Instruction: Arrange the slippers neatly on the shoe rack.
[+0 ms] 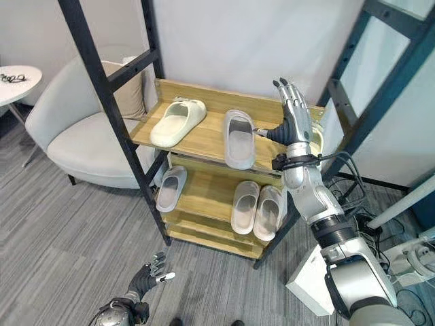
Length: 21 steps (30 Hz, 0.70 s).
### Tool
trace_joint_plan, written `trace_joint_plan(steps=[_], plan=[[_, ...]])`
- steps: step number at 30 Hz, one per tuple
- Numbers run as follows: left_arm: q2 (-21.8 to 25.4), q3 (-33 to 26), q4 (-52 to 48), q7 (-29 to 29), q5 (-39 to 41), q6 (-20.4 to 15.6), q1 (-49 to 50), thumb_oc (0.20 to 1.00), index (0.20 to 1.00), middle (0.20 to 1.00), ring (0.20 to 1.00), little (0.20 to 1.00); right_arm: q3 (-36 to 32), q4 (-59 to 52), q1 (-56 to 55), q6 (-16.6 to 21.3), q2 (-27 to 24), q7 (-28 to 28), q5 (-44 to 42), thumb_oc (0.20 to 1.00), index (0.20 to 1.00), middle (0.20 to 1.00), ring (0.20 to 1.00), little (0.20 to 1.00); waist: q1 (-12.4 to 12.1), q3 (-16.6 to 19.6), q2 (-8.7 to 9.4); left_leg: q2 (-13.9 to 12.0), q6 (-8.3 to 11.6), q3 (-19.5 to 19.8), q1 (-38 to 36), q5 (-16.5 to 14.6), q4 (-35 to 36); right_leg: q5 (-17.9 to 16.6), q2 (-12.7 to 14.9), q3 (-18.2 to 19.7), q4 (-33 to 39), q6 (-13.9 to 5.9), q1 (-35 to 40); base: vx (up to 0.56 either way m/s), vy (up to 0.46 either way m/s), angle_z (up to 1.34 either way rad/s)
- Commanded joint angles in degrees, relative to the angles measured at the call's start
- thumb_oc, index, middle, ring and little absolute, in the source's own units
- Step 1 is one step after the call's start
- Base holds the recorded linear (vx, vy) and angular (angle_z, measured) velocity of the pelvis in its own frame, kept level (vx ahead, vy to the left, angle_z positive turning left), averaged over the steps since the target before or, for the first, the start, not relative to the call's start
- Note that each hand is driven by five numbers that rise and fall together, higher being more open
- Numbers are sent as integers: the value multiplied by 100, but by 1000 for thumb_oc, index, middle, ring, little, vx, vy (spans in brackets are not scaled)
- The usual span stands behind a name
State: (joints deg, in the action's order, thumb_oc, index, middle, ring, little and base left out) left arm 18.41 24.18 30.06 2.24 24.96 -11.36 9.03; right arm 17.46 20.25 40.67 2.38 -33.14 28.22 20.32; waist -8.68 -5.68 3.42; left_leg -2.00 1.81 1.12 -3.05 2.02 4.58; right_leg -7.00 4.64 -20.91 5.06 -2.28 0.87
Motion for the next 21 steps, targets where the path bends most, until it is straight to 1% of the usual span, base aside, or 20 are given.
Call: trace_joint_plan(steps=[1, 2, 3, 10, 11, 12, 13, 14, 15, 18, 21], plan=[[213, 53, -170, -87, 207, -222, -311, 1000, 1000, 1000, 1000, 1000, 0, 311, 1075, 94, -293, 232, -362, 1000, 1000, 1000, 1000, 1000, -231, -397, 155, 220, -328, -11, -21, -939, -262, 1188, 162, 109, -6, -382, 736, 56, 40, 10], [231, 54, -190, -81, 231, -220, -309, 1000, 1000, 1000, 1000, 1000, 27, 421, 1168, 88, -292, 255, -422, 1000, 1000, 1000, 1000, 1000, -262, -417, 168, 226, -327, 6, 14, -940, -280, 1188, 164, 94, -6, -383, 721, 62, 52, 18], [265, 54, -178, -69, 274, -224, -324, 1000, 1000, 1000, 1000, 1000, 77, 775, 1358, 103, -223, 281, -698, 1000, 1000, 1000, 1000, 1000, -348, -482, 186, 250, -325, 67, 139, -938, -349, 1185, 183, 40, -6, -379, 679, 57, 48, 20], [309, 43, -226, -36, 365, -250, -306, 1000, 1000, 1000, 1000, 1000, 309, 1534, 1601, 73, -224, 214, -927, 1000, 1000, 1000, 1000, 1000, -483, -582, 192, 298, -323, 162, 346, -953, -454, 1185, 213, -62, -6, -397, 585, 40, 31, 13], [342, 46, -225, -34, 398, -272, -297, 1000, 1000, 1000, 1000, 1000, 406, 2018, 1803, 51, -264, 193, -1042, 1000, 1000, 1000, 1000, 1000, -541, -621, 192, 317, -320, 176, 406, -963, -509, 1175, 229, -99, -6, -410, 565, 25, 19, 5], [338, 44, -224, -34, 398, -273, -300, 1000, 1000, 1000, 1000, 1000, 415, 2034, 1819, 59, -264, 195, -1047, 1000, 1000, 1000, 1000, 1000, -537, -623, 191, 318, -321, 177, 413, -966, -516, 1174, 230, -100, -6, -410, 562, 41, 36, 4], [374, 60, -242, -21, 436, -270, -307, 1000, 1000, 1000, 1000, 1000, 493, 2380, 1981, 43, -286, 176, -1177, 1000, 1000, 1000, 1000, 1000, -571, -642, 181, 338, -319, 203, 455, -962, -531, 1162, 240, -111, -6, -413, 544, 24, 36, 6], [392, 83, -238, -3, 463, -272, -355, 1000, 1000, 1000, 1000, 1000, 564, 2843, 2167, 46, -310, 153, -1360, 595, 595, 595, 595, 595, -610, -671, 163, 355, -309, 235, 515, -953, -552, 1159, 255, -148, -6, -415, 521, 31, 44, 7], [398, 87, -218, 2, 483, -270, -378, 1000, 1000, 1000, 1000, 1000, 579, 3042, 2247, 45, -327, 143, -1460, 200, 200, 200, 200, 200, -620, -681, 156, 369, -303, 255, 543, -946, -556, 1154, 263, -166, -6, -423, 508, 11, 33, 4], [389, 115, -200, 45, 508, -270, -458, 1000, 1000, 1000, 1000, 1000, 544, 3383, 2385, 61, -338, 209, -1760, 200, 200, 200, 200, 200, -633, -712, 118, 384, -291, 295, 612, -920, -558, 1147, 277, -224, -6, -434, 472, -7, 15, 12], [360, 113, -169, 111, 517, -260, -521, 1000, 1000, 1000, 1000, 1000, 445, 3370, 2385, 63, -328, 321, -1923, 200, 200, 200, 200, 200, -617, -716, 90, 394, -293, 321, 621, -905, -541, 1152, 286, -232, -6, -440, 465, -13, 17, 9]])
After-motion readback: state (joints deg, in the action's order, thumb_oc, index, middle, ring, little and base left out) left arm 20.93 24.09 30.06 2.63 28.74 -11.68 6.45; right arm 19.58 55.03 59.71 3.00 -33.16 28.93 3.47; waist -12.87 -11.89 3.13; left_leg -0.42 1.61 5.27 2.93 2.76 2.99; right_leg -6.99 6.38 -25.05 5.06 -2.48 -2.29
